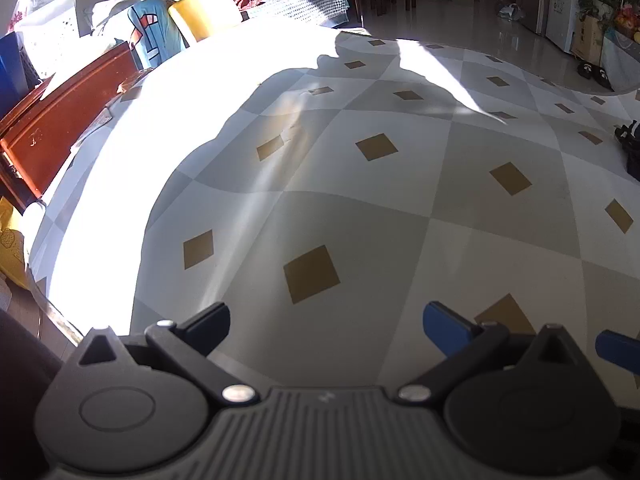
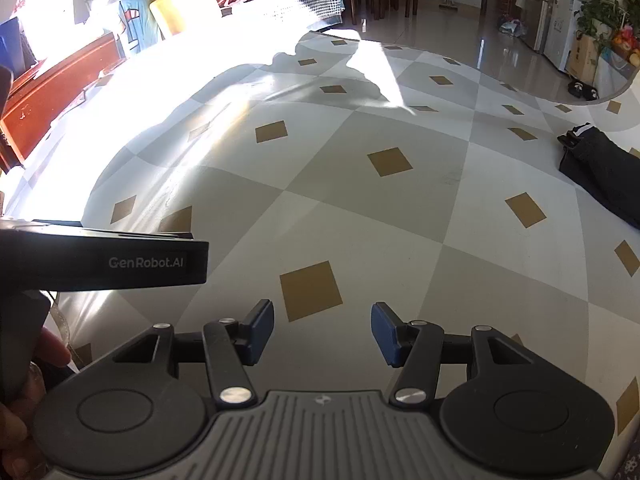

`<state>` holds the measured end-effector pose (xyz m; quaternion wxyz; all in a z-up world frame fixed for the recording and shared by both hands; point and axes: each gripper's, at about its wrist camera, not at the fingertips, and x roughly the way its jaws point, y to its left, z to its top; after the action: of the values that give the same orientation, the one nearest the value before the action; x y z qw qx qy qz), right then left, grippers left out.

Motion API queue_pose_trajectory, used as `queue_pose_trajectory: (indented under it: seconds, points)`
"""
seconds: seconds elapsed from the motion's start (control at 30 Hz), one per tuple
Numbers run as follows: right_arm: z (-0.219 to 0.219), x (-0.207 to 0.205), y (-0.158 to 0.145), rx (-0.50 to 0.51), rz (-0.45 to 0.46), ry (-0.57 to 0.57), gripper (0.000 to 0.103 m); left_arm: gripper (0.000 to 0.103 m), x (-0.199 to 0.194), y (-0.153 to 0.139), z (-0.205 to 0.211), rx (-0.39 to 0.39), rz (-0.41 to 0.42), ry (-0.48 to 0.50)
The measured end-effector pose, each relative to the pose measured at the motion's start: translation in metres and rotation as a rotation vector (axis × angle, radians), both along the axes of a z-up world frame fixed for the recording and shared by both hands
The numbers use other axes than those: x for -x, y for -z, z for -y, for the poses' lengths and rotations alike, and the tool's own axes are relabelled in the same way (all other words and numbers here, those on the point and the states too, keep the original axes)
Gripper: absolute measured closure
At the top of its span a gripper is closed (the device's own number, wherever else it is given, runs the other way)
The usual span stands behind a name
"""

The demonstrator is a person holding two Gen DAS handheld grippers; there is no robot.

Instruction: Fold clothes

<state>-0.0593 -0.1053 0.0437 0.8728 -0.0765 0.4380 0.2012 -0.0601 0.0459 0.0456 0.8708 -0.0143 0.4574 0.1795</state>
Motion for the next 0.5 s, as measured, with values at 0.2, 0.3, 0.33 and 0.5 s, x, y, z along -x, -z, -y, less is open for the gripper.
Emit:
queue_pose_trajectory:
  seconds: [0.2,0.3,0.33,0.5]
  points:
    - [-0.011,-0.005,0.01,0.011,-0.009,-0.012,0.051,0.0,0.001,0.007,-0.011,0.003,-0.022,-0.016]
    - [-0.006,-0.014,0.012,0.024,0.008,0.018,0.05,0.0,-0.003,0.011,-0.007,0.0,-0.034,0.002]
    - [-0.004,-0.017,0.013,0.028,0.012,0.03,0.05,0.0,-0.004,0.013,-0.006,-0.002,-0.037,0.008]
    - [0.014,-0.037,0.018,0.044,0.026,0.098,0.051,0.0,-0.018,0.021,0.002,0.011,-0.055,0.042]
